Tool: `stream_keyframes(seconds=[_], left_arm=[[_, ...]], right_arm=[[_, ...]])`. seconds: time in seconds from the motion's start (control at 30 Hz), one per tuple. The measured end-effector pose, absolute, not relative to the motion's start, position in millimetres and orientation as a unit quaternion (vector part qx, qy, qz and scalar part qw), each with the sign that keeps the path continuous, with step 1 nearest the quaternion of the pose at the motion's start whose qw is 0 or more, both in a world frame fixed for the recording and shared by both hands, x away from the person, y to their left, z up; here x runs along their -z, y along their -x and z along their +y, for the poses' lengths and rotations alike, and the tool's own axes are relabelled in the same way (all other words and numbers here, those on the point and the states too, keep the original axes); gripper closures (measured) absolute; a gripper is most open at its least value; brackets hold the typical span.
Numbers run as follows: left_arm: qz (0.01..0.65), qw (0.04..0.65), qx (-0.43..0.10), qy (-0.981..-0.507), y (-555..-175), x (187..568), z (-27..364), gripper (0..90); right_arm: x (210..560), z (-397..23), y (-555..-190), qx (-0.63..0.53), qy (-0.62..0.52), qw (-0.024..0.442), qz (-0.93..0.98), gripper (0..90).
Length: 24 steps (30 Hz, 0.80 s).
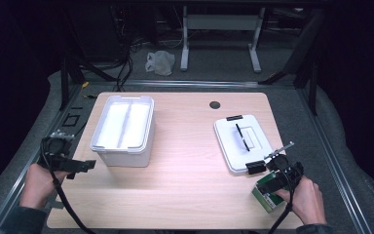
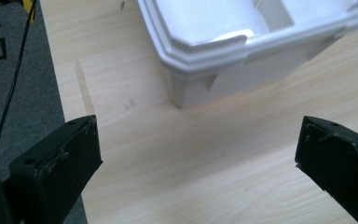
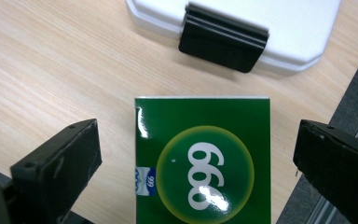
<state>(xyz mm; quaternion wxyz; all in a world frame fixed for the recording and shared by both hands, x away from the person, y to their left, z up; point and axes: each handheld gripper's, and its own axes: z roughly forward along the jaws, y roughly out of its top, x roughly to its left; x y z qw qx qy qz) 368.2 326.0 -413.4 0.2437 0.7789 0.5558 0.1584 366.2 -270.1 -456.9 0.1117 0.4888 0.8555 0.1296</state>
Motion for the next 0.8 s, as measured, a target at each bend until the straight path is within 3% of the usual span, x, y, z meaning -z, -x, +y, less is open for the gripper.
stream_keyframes(seconds=[0.8], left_arm=[[0.558, 0.184, -0.100, -0.803, -478, 378, 272, 0.0]], right_arm=[[458, -275, -370, -0.131, -0.498, 0.114, 0.850, 1.9]])
